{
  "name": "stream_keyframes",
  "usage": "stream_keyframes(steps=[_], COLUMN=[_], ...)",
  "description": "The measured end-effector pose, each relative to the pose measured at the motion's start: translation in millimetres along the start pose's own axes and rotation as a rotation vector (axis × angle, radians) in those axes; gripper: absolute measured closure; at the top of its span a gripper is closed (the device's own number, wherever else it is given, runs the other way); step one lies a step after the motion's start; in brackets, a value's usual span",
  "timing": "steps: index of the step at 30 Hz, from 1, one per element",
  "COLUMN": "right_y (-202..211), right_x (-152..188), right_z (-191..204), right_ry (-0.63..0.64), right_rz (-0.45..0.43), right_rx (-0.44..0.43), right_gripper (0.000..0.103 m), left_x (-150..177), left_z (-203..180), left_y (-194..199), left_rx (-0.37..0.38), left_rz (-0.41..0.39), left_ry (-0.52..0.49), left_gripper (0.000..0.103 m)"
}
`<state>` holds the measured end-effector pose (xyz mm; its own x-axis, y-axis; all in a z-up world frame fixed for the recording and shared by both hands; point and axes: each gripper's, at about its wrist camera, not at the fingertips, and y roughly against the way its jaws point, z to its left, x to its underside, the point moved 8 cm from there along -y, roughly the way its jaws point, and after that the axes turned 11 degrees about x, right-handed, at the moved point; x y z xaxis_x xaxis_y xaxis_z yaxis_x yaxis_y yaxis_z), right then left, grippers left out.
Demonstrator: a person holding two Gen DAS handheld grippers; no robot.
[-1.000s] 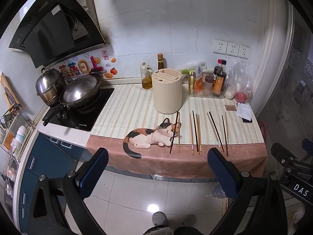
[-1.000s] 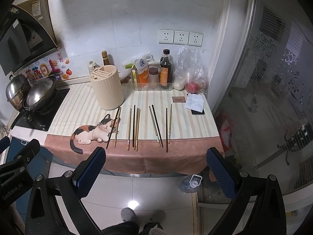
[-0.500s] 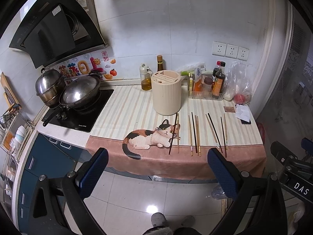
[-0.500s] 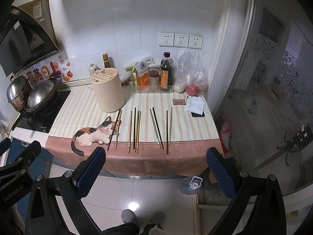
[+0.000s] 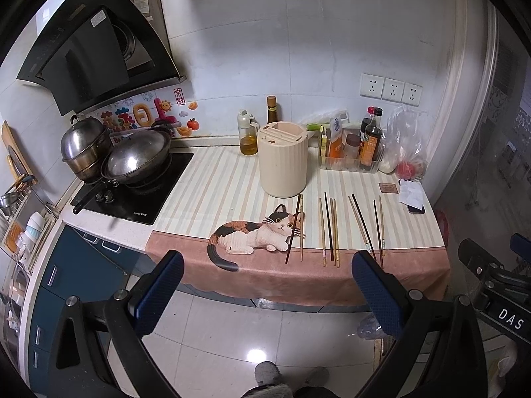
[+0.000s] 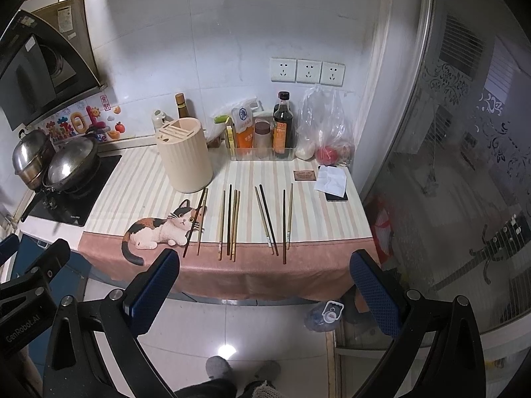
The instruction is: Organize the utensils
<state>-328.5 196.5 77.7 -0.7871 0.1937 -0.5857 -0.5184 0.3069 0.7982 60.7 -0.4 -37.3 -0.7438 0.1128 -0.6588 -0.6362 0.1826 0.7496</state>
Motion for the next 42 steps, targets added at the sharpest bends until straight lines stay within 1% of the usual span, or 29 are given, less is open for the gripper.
stream_keyframes(steps=[11,15,19,21,23,25,27,31,32,33,34,35,36,37,39,40,42], right_y=[3,4,2,-3,-14,-27,-43,-81,-91,-103,-116,-130,-145,-160,-190,-211,-247], right_x=[-2,0,-1,-4,-5,-4,-6,-10,-11,-13,-13,-14,-15,-15,-14,-13,-11], right_z=[0,0,0,0,0,4,8,18,21,25,29,33,37,42,49,55,63], right_ry=[-0.004,-0.016,-0.051,-0.086,-0.112,-0.121,-0.126,-0.138,-0.137,-0.130,-0.121,-0.116,-0.114,-0.109,-0.098,-0.088,-0.078], right_rz=[-0.003,-0.005,-0.005,-0.014,-0.018,-0.008,0.004,0.041,0.051,0.069,0.094,0.123,0.150,0.176,0.219,0.246,0.291], right_rx=[-0.006,-0.007,-0.008,-0.027,-0.032,-0.017,-0.002,0.030,0.030,0.028,0.022,0.012,-0.006,-0.026,-0.050,-0.073,-0.106], right_gripper=[0.000,0.000,0.000,0.000,0.000,0.000,0.000,0.001,0.007,0.019,0.025,0.036,0.043,0.045,0.054,0.056,0.067], left_x=[2,-4,-12,-17,-20,-25,-26,-30,-31,-31,-30,-30,-27,-25,-17,-12,-3], left_z=[-1,-8,-7,-3,4,13,22,38,41,45,48,51,55,59,66,67,68], left_y=[1,4,2,-3,-11,-24,-39,-83,-95,-111,-126,-141,-159,-177,-211,-228,-267], left_rx=[0.002,0.006,0.001,-0.010,-0.031,-0.051,-0.043,-0.035,-0.041,-0.052,-0.057,-0.061,-0.063,-0.061,-0.055,-0.046,-0.024], left_rz=[-0.003,-0.011,-0.034,-0.068,-0.092,-0.115,-0.119,-0.087,-0.073,-0.048,-0.022,0.001,0.035,0.071,0.140,0.180,0.260], left_ry=[0.000,0.000,-0.005,-0.010,-0.030,-0.050,-0.061,-0.077,-0.081,-0.086,-0.086,-0.085,-0.078,-0.067,-0.043,-0.027,0.005], left_gripper=[0.000,0.000,0.000,0.000,0.000,0.000,0.000,0.000,0.000,0.000,0.000,0.000,0.000,0.000,0.000,0.000,0.003])
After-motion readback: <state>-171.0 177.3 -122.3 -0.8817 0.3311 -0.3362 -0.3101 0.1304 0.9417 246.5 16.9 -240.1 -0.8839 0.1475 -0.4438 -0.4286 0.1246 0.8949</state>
